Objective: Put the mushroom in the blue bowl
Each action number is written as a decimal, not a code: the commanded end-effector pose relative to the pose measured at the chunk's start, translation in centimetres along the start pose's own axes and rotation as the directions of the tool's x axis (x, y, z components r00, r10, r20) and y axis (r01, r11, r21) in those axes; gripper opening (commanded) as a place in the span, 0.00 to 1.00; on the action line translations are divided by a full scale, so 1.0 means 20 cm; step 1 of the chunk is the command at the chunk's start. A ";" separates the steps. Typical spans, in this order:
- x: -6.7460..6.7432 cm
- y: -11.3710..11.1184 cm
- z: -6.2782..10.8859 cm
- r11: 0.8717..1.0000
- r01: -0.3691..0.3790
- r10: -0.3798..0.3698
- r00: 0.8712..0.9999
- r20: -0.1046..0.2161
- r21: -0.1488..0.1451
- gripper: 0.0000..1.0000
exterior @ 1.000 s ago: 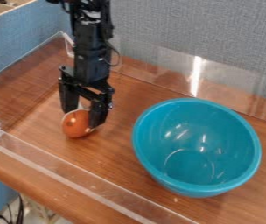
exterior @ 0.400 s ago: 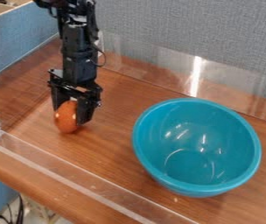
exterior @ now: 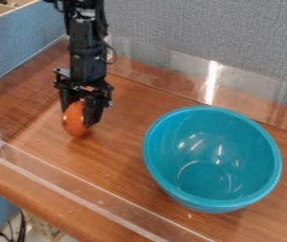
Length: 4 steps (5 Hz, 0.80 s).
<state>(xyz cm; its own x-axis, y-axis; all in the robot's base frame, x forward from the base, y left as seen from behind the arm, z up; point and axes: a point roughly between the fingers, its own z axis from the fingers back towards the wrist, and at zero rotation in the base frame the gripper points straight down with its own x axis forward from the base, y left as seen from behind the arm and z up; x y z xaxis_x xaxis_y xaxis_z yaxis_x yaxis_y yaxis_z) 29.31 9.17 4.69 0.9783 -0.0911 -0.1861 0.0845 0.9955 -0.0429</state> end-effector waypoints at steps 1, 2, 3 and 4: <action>-0.01 0.00 0.11 0.998 0.048 -0.050 0.996 0.075 0.029 0.00; -0.06 -0.01 0.11 0.994 0.104 -0.106 0.991 0.083 0.036 0.00; -0.05 -0.04 0.18 0.989 0.139 -0.143 0.985 0.097 0.053 0.00; -0.06 -0.05 0.29 0.980 0.185 -0.193 0.975 0.112 0.075 0.00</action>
<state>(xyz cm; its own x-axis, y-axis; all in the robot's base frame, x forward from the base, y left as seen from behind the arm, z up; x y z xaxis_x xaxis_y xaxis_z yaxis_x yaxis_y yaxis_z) 28.42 8.58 8.21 0.9563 -0.2592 -0.1355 0.2551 0.9658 -0.0470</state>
